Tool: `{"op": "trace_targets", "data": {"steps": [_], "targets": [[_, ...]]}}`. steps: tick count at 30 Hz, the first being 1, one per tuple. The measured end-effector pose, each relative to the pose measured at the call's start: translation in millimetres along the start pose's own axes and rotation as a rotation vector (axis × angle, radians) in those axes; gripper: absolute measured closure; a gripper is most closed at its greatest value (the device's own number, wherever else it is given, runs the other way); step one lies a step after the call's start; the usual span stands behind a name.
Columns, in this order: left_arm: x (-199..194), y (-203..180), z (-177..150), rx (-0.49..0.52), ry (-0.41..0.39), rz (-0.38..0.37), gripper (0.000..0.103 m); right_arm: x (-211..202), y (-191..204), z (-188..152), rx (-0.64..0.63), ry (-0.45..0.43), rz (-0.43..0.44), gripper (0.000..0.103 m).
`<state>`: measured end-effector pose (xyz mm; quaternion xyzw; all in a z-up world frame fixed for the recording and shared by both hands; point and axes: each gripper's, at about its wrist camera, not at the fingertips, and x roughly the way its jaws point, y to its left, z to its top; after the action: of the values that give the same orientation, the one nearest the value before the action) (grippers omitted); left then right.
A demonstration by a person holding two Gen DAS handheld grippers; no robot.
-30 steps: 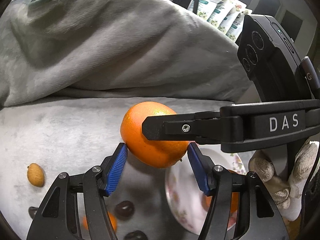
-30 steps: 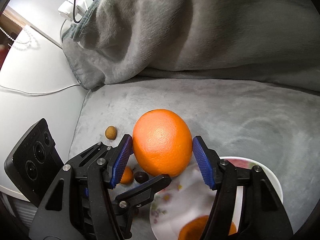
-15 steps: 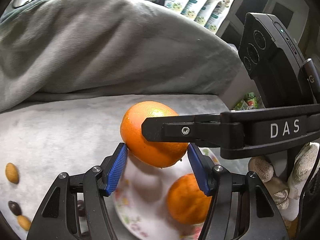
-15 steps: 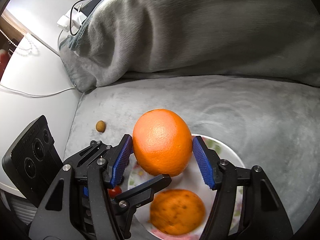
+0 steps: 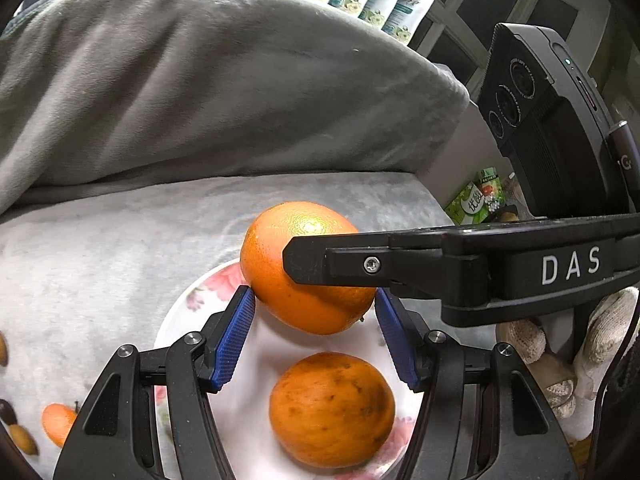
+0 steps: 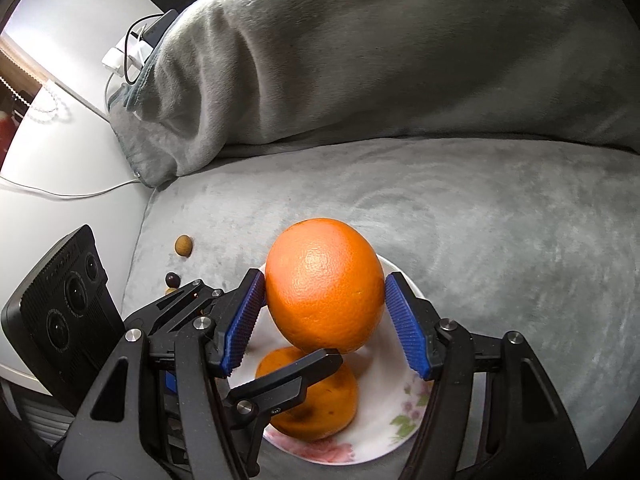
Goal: Organize fruits
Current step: 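Carry the second orange onto the plate beside the first and release, then withdraw the right gripper from the plate toward the small fruits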
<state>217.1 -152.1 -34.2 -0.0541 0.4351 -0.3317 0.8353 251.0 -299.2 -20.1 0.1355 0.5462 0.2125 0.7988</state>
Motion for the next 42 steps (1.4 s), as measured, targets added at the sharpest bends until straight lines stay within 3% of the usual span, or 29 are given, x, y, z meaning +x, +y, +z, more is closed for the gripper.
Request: {"op": "trace_targets", "data": {"steps": [11,24,38,42], "targets": [[13,-13,-3,0.008,0.04,-0.035,0.041,-9,-14,-4,0.036,-0.019,0.005,0.037],[-18,-24,-10,0.058,-0.01,-0.023,0.041,-37,-3,-13,0.009,-0.132,-0.035,0.037],[-69,-25,-28,0.102,-0.086,0.023,0.041,-59,28,-45,-0.055,-0.219,-0.097,0.037],[-89,-19,-37,0.104,-0.11,0.042,0.041,-66,40,-55,-0.078,-0.256,-0.114,0.028]]}}
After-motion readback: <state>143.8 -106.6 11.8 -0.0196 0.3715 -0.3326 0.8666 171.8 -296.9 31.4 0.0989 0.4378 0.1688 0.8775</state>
